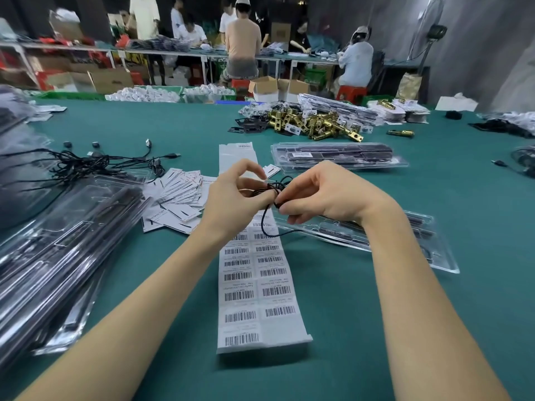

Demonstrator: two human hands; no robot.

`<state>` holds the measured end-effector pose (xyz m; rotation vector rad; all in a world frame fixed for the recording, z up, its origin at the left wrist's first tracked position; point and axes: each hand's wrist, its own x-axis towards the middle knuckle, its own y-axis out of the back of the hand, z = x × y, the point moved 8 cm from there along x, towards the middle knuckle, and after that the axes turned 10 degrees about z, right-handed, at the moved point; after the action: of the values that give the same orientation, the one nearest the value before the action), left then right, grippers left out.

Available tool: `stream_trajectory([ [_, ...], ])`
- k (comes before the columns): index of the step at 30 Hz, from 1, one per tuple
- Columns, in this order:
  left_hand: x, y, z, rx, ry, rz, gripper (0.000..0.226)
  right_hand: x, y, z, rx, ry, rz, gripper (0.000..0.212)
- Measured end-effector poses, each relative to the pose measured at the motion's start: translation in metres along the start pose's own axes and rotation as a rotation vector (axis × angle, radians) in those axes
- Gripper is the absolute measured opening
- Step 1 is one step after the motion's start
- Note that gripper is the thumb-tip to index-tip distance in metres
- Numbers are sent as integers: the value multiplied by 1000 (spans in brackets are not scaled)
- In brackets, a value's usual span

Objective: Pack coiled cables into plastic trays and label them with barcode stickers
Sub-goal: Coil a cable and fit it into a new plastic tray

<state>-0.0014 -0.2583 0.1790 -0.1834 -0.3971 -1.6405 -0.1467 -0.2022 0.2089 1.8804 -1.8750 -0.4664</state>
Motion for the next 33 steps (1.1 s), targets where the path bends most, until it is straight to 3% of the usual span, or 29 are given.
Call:
stream_trajectory([
  [9, 0, -7, 11, -48, -31, -161, 18, 5, 25, -1, 172, 122, 287, 15],
  [14, -7, -16, 10, -241, 88, -270, 15, 7, 33, 2, 136, 184, 408, 13],
  [17, -9, -19, 6, -339, 167, -293, 19, 7, 30, 9, 164, 143, 382, 8],
  [20, -10, -24, 0, -391, 237, -291, 30, 6, 27, 8, 230, 180, 418, 6],
  [23, -7, -21, -2, -415, 297, -232, 33, 6, 29, 10, 108, 191, 469, 10],
  [27, -2, -12, -8, -487, 432, -120, 18, 9, 19, 15, -28, 169, 311, 35],
  [30, -2, -9, -11, -479, 460, -72, 17, 10, 8, 14, -132, 165, 207, 55],
  [33, -2, -9, -9, -453, 451, -61, 22, 9, -2, 13, -146, 173, 178, 62],
])
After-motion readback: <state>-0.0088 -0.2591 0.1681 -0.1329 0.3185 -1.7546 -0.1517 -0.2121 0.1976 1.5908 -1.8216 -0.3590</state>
